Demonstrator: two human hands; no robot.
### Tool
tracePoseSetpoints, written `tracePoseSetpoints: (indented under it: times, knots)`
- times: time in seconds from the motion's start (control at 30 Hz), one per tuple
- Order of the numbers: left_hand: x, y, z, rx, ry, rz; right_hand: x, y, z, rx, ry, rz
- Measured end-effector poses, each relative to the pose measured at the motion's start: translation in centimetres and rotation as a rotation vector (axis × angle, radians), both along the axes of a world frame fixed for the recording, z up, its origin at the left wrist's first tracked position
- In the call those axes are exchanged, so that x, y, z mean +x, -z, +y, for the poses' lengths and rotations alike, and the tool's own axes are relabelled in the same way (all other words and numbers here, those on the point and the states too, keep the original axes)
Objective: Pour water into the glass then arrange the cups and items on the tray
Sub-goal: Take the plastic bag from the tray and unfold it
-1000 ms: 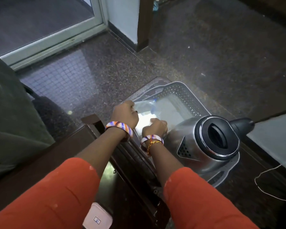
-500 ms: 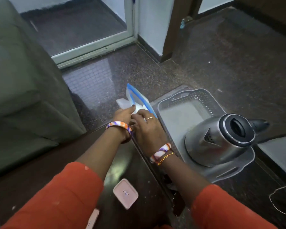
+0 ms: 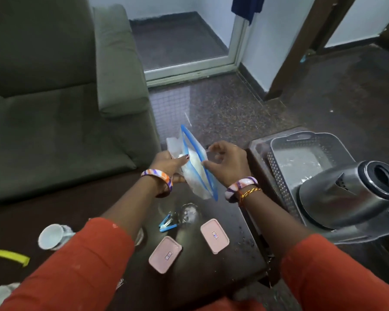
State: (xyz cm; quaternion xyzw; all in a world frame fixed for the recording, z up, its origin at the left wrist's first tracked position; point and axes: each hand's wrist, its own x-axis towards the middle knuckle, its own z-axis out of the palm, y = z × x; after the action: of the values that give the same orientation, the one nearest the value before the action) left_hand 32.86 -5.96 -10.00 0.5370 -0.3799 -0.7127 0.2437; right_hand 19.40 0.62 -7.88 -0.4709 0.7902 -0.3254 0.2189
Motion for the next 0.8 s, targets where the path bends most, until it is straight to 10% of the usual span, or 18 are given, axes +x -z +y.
tracePoseSetpoints:
  times: [0.33, 0.5, 0.8]
  knots:
    - [7.4, 0.1, 4.1, -0.336, -0.452, -0.451, 4.0, -3.3, 0.9, -0.066, 0.094, -0.217]
    - [6.6, -3.2, 8.7, -0.380, -0.172, -0.215, 6.4, -4.0, 4.1, -0.006, -0.074, -0.274]
    - [7.3, -4.0, 16.7, -0.613, -0.108, -0.491, 7.3, -4.7, 13.4, -0.008, 0.000, -0.035]
